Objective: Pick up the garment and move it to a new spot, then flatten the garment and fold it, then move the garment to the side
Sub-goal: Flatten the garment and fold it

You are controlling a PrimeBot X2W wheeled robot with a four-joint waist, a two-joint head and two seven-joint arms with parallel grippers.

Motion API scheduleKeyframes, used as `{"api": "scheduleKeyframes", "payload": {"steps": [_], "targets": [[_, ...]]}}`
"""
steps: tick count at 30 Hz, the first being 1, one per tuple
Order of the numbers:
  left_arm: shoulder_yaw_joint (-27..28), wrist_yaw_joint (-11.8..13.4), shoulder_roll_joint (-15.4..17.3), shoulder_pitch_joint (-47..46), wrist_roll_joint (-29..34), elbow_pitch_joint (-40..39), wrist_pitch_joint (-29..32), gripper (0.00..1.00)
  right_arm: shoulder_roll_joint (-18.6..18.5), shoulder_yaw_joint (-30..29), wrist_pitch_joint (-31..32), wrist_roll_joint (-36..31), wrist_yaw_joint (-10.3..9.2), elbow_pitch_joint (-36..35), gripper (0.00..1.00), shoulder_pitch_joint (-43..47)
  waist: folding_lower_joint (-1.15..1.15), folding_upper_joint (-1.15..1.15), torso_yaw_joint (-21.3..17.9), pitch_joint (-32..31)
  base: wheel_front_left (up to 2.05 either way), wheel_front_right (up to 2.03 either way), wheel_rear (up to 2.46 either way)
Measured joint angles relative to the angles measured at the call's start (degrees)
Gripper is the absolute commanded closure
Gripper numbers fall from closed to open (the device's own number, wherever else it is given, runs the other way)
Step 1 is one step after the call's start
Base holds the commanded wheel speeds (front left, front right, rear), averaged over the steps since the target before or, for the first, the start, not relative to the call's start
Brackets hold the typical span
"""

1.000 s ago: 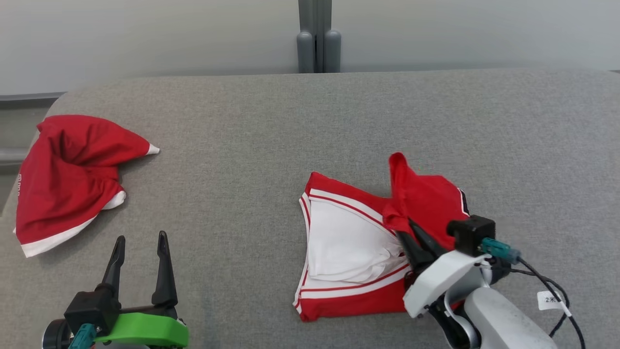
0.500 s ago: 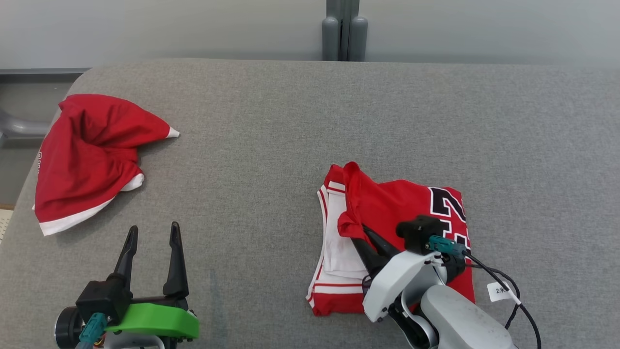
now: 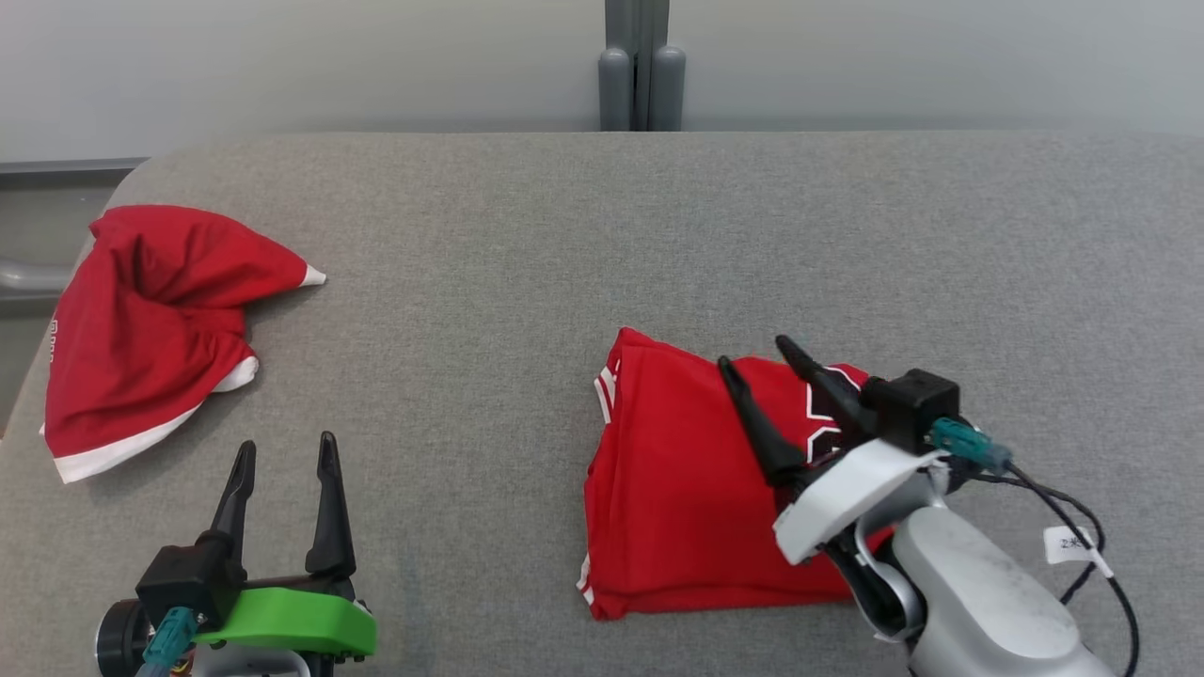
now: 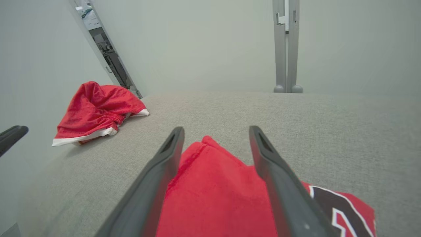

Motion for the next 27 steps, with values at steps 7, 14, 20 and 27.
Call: {"api": "scheduleKeyframes", "payload": {"steps": [7, 14, 20, 27], "targets": [[0.57, -0.03, 0.00, 0.31, 0.54, -0.22, 0.00, 0.00, -3.38, -11.18, -0.04, -3.76, -0.01, -9.05, 0.00, 7.04, 0.00, 0.00, -1.82, -0.94, 0.00, 0.00, 0.00], [1.35, -0.02, -0.01, 1.56, 1.01, -0.74, 0.00, 0.00, -3.30, -20.00, -0.04, -6.61, -0.02, -14.60, 0.00, 13.61, 0.00, 0.00, -3.34, -2.13, 0.00, 0.00, 0.00], [1.86, -0.05, -0.01, 2.36, 1.60, -0.67, 0.00, 0.00, -2.10, -22.58, -0.04, -8.44, -0.02, -17.31, 0.00, 18.56, 0.00, 0.00, -4.48, -3.69, 0.00, 0.00, 0.00], [1.97, -0.27, -0.01, 2.45, 2.59, -0.51, 0.00, 0.00, -0.67, -24.91, -0.04, -10.77, -0.02, -19.00, 0.00, 22.89, 0.00, 0.00, -4.99, -4.94, 0.00, 0.00, 0.00]]}}
